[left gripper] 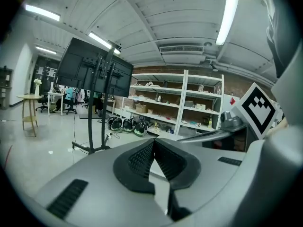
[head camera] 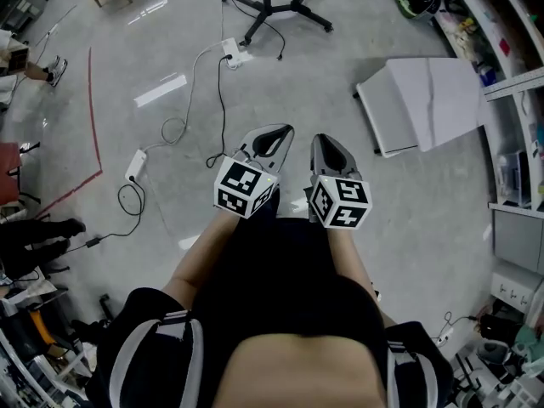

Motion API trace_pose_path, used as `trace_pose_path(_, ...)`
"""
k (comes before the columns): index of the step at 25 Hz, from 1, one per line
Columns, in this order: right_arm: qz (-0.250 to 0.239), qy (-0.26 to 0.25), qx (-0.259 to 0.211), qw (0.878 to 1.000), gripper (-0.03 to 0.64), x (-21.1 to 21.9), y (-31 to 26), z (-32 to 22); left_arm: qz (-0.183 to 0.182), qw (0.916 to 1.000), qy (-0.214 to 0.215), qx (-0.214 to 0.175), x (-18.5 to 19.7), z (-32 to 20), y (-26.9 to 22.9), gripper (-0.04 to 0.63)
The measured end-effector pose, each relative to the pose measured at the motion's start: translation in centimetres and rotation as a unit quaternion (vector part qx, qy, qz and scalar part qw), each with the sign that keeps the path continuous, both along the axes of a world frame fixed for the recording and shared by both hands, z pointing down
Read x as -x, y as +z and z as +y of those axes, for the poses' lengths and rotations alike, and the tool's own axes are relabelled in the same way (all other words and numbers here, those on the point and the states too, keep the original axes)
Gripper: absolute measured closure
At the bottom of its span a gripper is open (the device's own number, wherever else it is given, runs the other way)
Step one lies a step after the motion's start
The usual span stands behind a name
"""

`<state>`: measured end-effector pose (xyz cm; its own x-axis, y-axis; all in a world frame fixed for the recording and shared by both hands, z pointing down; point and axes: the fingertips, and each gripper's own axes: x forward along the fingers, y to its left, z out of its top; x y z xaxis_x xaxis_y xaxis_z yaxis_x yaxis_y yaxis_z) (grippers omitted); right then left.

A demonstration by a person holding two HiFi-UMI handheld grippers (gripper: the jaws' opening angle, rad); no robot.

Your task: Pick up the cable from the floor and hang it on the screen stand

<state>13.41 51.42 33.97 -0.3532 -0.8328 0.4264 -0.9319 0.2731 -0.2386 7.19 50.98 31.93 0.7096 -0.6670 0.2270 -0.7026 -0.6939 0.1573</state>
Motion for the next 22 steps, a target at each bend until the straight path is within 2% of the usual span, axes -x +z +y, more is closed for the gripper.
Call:
trace_pose_path(5,-0.002,0.001,-0.009,1.0,0.591,-0.1,-0.8,-6.3,-0.012,0.9999,0.0,-0.003,0.1,-6.3,-0.5,0.588)
trace_pose_path(11,0.003,-0.008,-0.017,1.0,0.591,1.1,-1.1,-12.7,-0.007,1.0,0.0,-0.007,0.7,-12.5,-0.8,0.588)
trace_pose_path(22,0.003,-0.004,-0.011,1.0,0.591,2.0,0.3,-21.4,-0.007,0.9999,-0.009,0.001,3.2,-20.5,0.3,0.589)
